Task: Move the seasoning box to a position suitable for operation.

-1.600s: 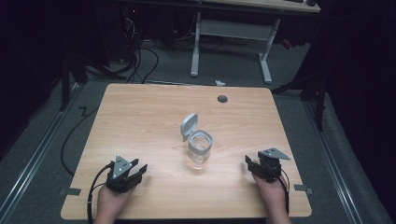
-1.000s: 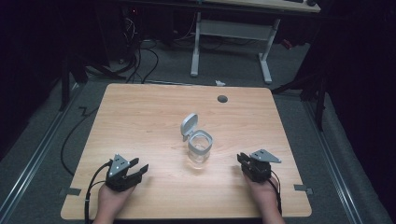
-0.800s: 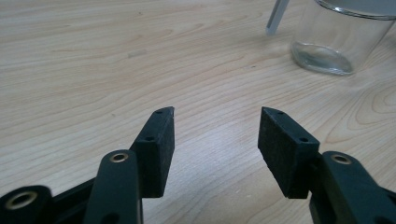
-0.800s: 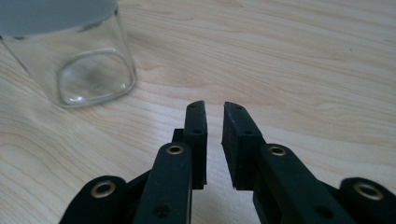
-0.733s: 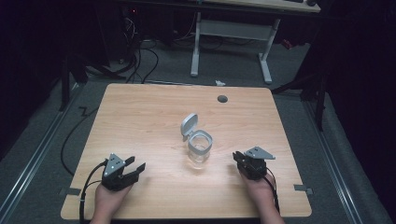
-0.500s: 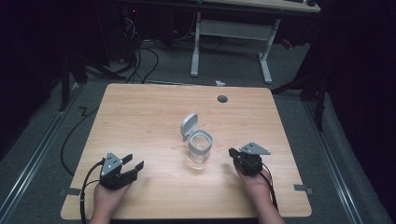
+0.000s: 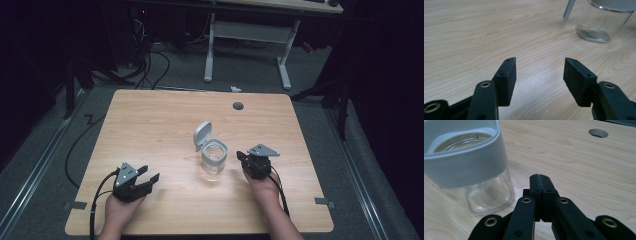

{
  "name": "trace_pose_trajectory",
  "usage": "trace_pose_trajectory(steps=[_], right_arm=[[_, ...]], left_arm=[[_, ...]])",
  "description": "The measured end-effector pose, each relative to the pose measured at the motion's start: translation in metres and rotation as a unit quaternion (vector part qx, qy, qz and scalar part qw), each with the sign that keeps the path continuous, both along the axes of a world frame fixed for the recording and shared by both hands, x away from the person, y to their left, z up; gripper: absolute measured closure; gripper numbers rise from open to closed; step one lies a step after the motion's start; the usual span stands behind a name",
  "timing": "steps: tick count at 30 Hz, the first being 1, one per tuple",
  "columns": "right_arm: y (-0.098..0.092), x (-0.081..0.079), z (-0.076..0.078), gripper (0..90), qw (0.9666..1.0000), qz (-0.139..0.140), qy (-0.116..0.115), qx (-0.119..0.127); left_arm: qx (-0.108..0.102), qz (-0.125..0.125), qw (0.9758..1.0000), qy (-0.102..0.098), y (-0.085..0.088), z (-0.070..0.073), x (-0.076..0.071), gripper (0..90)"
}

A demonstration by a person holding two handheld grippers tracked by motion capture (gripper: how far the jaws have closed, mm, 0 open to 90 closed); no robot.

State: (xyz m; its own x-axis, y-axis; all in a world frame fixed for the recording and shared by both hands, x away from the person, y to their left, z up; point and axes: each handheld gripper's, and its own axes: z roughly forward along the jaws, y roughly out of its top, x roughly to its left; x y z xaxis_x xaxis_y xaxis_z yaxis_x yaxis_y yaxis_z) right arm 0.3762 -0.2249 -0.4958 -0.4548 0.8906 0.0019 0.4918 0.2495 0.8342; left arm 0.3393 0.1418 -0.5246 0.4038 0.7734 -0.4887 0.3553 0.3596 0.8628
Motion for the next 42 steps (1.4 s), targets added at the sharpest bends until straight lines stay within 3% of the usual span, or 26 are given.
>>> trace_pose_trajectory(steps=[6, 10, 17, 35, 42], right_arm=[[0.016, 0.013, 0.000, 89.8, 0.9999, 0.013, 0.001, 0.007], [0.025, 0.019, 0.001, 89.8, 0.9998, 0.020, -0.003, -0.001], [0.028, 0.017, 0.003, 89.8, 0.9995, 0.029, -0.011, -0.001], [0.042, -0.016, 0.000, 89.6, 0.9977, 0.060, -0.029, 0.012], [0.050, -0.029, -0.001, 89.5, 0.9964, 0.075, -0.037, 0.017]], left_arm=[[-0.004, 0.000, 0.9999, 0.011, -0.003, -0.002, -0.004, 46.3], [-0.003, 0.005, 0.9999, 0.010, -0.001, -0.001, -0.006, 50.3], [0.000, 0.012, 0.9999, 0.005, 0.000, -0.002, -0.007, 51.4], [0.004, 0.005, 1.0000, 0.003, -0.004, -0.002, -0.008, 50.1], [0.018, -0.002, 0.9998, 0.001, -0.009, -0.003, -0.009, 49.7]])
